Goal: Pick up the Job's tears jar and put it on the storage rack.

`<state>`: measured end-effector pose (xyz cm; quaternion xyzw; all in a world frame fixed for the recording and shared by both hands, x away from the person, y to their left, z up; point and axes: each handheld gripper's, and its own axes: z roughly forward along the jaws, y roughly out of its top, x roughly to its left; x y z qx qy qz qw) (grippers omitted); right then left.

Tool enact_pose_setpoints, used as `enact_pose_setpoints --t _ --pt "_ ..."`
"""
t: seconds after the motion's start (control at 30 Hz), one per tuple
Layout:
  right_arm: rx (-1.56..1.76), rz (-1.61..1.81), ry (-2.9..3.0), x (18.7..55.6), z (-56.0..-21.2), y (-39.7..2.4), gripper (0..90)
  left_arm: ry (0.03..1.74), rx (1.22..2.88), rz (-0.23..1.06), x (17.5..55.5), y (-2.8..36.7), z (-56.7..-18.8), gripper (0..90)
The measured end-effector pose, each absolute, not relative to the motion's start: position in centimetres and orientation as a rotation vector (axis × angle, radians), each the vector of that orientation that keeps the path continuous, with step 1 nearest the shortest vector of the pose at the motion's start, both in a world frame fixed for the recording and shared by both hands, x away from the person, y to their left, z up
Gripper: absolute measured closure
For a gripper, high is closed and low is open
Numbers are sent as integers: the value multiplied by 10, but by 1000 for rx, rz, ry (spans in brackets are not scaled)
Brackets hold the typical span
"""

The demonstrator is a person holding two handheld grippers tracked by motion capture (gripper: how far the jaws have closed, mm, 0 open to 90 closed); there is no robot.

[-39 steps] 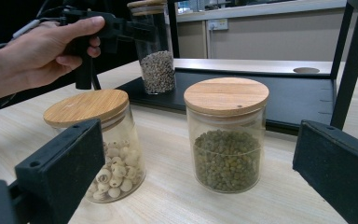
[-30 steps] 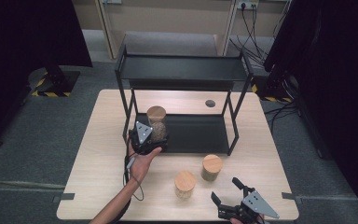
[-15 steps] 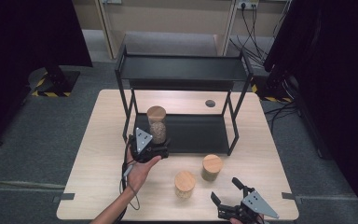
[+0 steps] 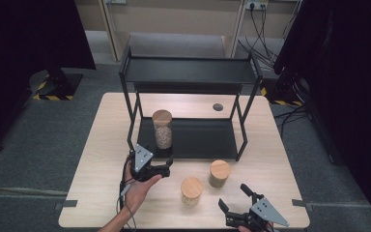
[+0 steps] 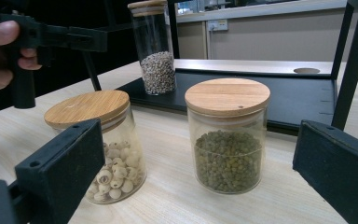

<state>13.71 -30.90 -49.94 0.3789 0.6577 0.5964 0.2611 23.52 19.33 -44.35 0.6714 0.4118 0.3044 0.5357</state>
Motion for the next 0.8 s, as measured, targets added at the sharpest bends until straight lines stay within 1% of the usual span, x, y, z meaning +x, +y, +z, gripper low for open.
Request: enact_pose_setpoints --t 0.57,0.8 --pt "1023 1617 1777 137 -500 -309 24 896 1612 680 197 201 -449 16" --pt "1021 1617 1777 136 -500 -309 24 899 1605 661 186 208 -456 17"
